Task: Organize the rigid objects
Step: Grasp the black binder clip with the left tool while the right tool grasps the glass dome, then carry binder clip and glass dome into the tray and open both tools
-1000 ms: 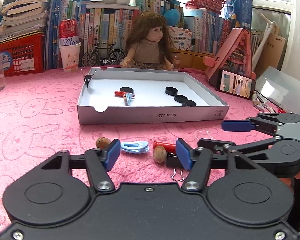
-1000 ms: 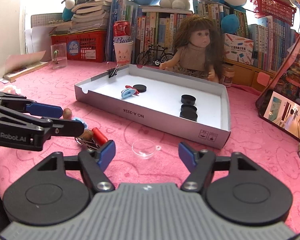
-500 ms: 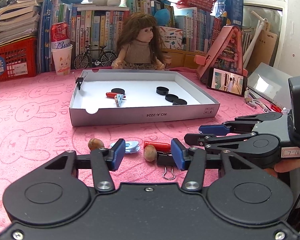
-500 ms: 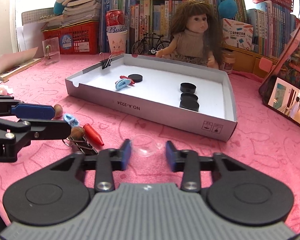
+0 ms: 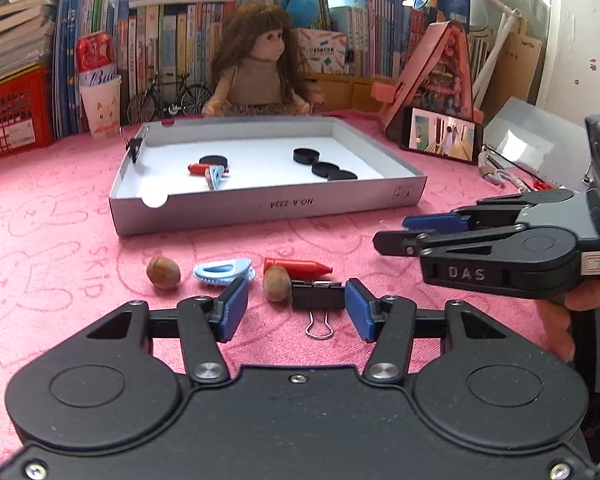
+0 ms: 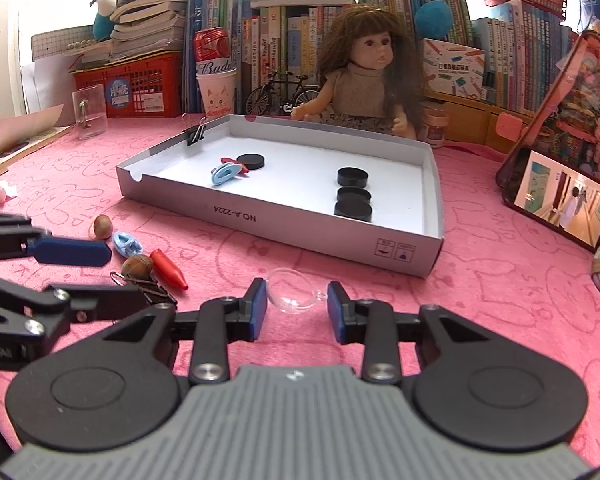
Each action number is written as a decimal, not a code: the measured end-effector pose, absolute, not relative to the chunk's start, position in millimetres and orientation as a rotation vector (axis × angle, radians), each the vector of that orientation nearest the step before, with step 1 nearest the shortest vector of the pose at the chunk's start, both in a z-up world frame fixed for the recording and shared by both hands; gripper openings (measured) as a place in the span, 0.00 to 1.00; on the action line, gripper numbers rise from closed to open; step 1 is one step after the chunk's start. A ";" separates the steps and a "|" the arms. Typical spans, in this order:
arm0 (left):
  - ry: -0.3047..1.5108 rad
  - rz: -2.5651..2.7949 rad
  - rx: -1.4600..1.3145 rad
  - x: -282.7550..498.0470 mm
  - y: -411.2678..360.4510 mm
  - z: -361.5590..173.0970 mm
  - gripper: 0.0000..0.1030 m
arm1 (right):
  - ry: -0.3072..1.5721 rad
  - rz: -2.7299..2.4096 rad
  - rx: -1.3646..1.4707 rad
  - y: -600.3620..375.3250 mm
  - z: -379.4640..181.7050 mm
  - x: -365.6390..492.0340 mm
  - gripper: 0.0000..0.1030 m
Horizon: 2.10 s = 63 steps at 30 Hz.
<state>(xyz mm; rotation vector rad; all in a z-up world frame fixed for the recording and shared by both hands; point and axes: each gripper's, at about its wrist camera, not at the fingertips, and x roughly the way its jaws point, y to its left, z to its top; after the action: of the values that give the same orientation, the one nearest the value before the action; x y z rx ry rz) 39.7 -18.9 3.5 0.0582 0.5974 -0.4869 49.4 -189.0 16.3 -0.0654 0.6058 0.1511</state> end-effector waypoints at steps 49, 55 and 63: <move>0.514 -0.461 0.078 59.6 -38.2 37.3 0.33 | 0.559 0.115 -0.058 -196.3 32.5 50.4 0.38; 0.500 -0.433 0.065 77.3 -34.6 46.4 0.33 | 0.546 0.110 -0.046 -198.6 37.2 56.4 0.38; 0.511 -0.397 0.039 103.0 -31.2 50.9 0.33 | 0.540 0.094 -0.016 -204.4 41.6 66.6 0.37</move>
<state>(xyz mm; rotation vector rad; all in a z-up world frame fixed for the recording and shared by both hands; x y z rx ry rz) 103.0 -31.2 50.9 0.0392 0.5114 -0.3969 66.6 -204.4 41.6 -0.0157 0.5397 0.0940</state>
